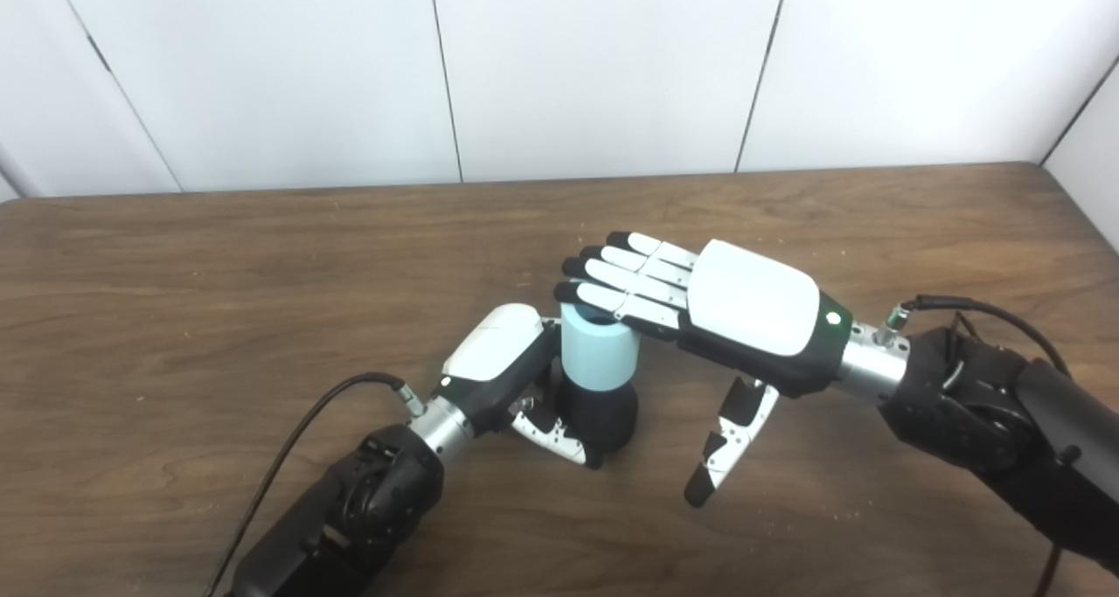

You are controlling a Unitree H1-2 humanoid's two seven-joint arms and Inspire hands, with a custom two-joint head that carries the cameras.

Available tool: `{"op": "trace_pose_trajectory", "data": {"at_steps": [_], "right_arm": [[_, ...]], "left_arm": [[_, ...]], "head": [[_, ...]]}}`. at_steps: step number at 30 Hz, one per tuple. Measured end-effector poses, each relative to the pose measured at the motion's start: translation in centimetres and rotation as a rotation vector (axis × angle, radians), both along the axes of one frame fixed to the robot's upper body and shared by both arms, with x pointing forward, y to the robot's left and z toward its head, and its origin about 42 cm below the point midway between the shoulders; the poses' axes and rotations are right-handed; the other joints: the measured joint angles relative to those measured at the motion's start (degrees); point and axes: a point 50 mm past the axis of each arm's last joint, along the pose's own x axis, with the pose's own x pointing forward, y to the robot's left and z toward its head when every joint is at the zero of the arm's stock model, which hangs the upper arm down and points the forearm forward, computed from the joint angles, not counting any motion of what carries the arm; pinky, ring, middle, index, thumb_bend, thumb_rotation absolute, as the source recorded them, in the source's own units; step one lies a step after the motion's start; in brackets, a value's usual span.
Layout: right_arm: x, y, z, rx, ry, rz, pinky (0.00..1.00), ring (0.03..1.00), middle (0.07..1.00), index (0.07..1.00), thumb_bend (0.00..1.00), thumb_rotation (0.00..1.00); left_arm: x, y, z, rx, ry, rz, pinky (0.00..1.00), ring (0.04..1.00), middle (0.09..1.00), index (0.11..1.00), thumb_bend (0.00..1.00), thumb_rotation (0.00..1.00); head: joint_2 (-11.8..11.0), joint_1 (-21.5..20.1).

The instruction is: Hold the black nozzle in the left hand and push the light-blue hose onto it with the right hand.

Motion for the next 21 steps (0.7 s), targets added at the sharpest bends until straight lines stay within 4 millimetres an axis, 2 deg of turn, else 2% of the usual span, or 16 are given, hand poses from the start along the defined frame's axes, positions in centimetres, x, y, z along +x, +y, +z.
{"op": "trace_pose_trajectory", "data": {"at_steps": [17, 21], "right_arm": [[0.00, -0.08, -0.02, 0.001, 0.026, 0.004, 1.00, 1.000, 1.000, 1.000, 1.00, 0.67], [0.05, -0.28, 0.03, -0.011, 0.028, 0.003, 1.00, 1.000, 1.000, 1.000, 1.00, 0.67]], "left_arm": [[0.04, 0.03, 0.05, 0.004, 0.004, -0.003, 0.46, 0.446, 0.468, 0.490, 0.53, 0.00], [0.04, 0.03, 0.05, 0.005, 0.004, -0.003, 0.44, 0.427, 0.457, 0.496, 0.53, 0.00]], "head": [[0.18, 0.00], [0.26, 0.00]]}}
